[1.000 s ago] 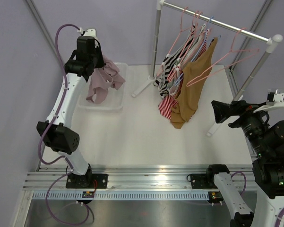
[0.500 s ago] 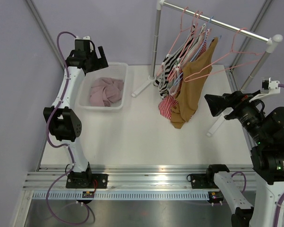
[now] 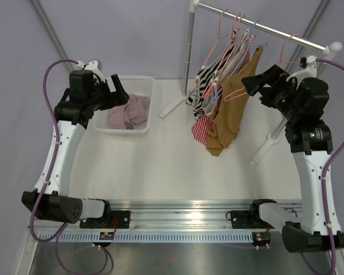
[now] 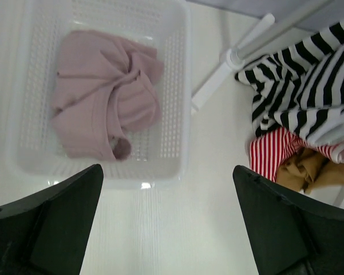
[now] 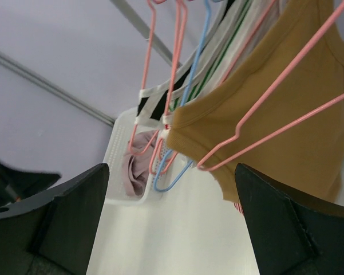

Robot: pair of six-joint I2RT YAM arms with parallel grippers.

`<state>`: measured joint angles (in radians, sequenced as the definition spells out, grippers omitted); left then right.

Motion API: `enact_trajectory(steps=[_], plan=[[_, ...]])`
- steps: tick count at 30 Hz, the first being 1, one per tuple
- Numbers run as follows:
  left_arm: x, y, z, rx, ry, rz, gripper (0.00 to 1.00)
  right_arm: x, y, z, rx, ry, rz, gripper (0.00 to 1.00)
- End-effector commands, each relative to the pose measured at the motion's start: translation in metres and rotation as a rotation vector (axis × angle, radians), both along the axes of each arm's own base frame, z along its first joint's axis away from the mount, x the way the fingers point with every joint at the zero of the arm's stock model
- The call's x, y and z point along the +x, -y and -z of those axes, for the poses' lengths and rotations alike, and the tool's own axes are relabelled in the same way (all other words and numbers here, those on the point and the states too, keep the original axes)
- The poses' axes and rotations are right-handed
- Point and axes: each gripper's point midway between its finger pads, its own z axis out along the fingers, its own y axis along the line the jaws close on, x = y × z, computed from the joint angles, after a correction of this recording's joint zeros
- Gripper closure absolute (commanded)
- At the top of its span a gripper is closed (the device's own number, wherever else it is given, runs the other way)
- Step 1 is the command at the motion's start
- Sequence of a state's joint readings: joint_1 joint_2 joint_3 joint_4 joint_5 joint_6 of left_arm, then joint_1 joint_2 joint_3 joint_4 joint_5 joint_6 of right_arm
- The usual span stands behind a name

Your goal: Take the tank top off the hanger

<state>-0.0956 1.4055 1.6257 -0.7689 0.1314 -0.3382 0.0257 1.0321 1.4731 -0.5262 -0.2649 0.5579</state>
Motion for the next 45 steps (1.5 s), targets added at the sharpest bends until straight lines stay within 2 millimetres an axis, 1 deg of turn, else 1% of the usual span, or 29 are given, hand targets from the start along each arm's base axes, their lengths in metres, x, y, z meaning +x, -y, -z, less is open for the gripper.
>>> enact_trajectory(steps=[1,2,4,5,6,7,9,10,12,13,14,15,16,17,18,19,21,23,27,31,33,34,36,37,38,41,42,43,45], plan=[[-0.035,0.022,0.001,0.0,0.047,0.042,0.01,0.023,0.013,-0.028,0.023,0.082,0.089,0.02],[-0.046,0.036,0.012,0.015,0.029,0.075,0.01,0.034,0.012,-0.024,0.023,0.059,0.086,0.04],[-0.064,0.043,0.007,0.051,0.05,0.096,0.01,0.045,0.006,-0.022,0.017,0.05,0.05,0.11],[-0.074,0.056,0.007,0.07,0.054,0.134,0.01,0.056,0.002,-0.018,0.013,0.031,0.034,0.13],[-0.081,0.056,0.009,0.104,0.048,0.134,0.01,0.059,0.0,-0.017,0.003,0.026,0.023,0.16],[-0.089,0.058,0.004,0.111,0.067,0.15,0.01,0.063,-0.004,-0.017,-0.003,0.021,0.011,0.18],[-0.103,0.066,0.01,0.123,0.06,0.195,0.01,0.073,-0.003,-0.016,-0.025,0.017,0.042,0.2],[-0.11,0.067,0.008,0.121,0.068,0.206,0.01,0.076,-0.009,-0.016,-0.036,0.02,0.035,0.22],[-0.116,0.064,0.018,0.137,0.051,0.216,0.01,0.083,-0.01,-0.016,-0.067,0.024,0.063,0.23],[-0.119,0.062,0.022,0.144,0.042,0.219,0.01,0.094,-0.007,-0.007,-0.088,0.0,0.106,0.23],[-0.123,0.06,0.021,0.151,0.052,0.224,0.01,0.095,-0.015,-0.013,-0.097,0.012,0.103,0.25],[-0.126,0.057,0.03,0.165,0.034,0.226,0.01,0.102,-0.01,-0.009,-0.132,-0.001,0.153,0.26],[-0.127,0.055,0.033,0.175,0.032,0.225,0.01,0.112,-0.012,0.001,-0.159,-0.024,0.174,0.27],[-0.13,0.052,0.033,0.181,0.042,0.221,0.01,0.113,-0.024,-0.006,-0.19,-0.007,0.17,0.3],[-0.131,0.049,0.037,0.193,0.035,0.213,0.01,0.117,-0.022,-0.001,-0.215,-0.03,0.201,0.32],[-0.132,0.047,0.045,0.206,0.022,0.211,0.01,0.127,-0.017,0.008,-0.248,-0.058,0.269,0.34],[-0.134,0.044,0.051,0.219,0.02,0.21,0.01,0.129,-0.012,0.006,-0.293,-0.075,0.346,0.38],[-0.135,0.043,0.06,0.234,0.004,0.215,0.01,0.137,-0.009,0.01,-0.324,-0.094,0.385,0.4],[-0.136,0.042,0.068,0.244,-0.004,0.223,0.01,0.139,0.0,0.019,-0.376,-0.121,0.457,0.47],[-0.135,0.044,0.074,0.25,-0.01,0.236,0.01,0.143,0.003,0.025,-0.403,-0.132,0.477,0.56],[-0.135,0.045,0.078,0.251,-0.021,0.241,0.01,0.146,0.004,0.031,-0.425,-0.153,0.478,0.57],[-0.135,0.045,0.079,0.253,-0.021,0.244,0.01,0.147,0.005,0.031,-0.429,-0.157,0.486,0.62],[-0.135,0.045,0.081,0.254,-0.024,0.247,0.01,0.146,0.007,0.032,-0.43,-0.164,0.497,0.77],[-0.135,0.045,0.083,0.256,-0.027,0.247,0.01,0.143,0.009,0.032,-0.431,-0.162,0.503,0.83],[-0.135,0.045,0.083,0.257,-0.027,0.248,0.01,0.143,0.008,0.031,-0.423,-0.156,0.503,0.92],[-0.135,0.047,0.084,0.252,-0.026,0.254,0.01,0.137,0.012,0.022,-0.397,-0.135,0.524,0.95],[-0.135,0.048,0.084,0.25,-0.028,0.26,0.01,0.136,0.015,0.017,-0.384,-0.123,0.541,1.0],[-0.136,0.048,0.086,0.251,-0.031,0.262,0.01,0.129,0.018,0.011,-0.365,-0.107,0.549,1.0],[-0.136,0.048,0.085,0.251,-0.026,0.261,0.01,0.126,0.018,-0.003,-0.319,-0.057,0.555,1.0]])
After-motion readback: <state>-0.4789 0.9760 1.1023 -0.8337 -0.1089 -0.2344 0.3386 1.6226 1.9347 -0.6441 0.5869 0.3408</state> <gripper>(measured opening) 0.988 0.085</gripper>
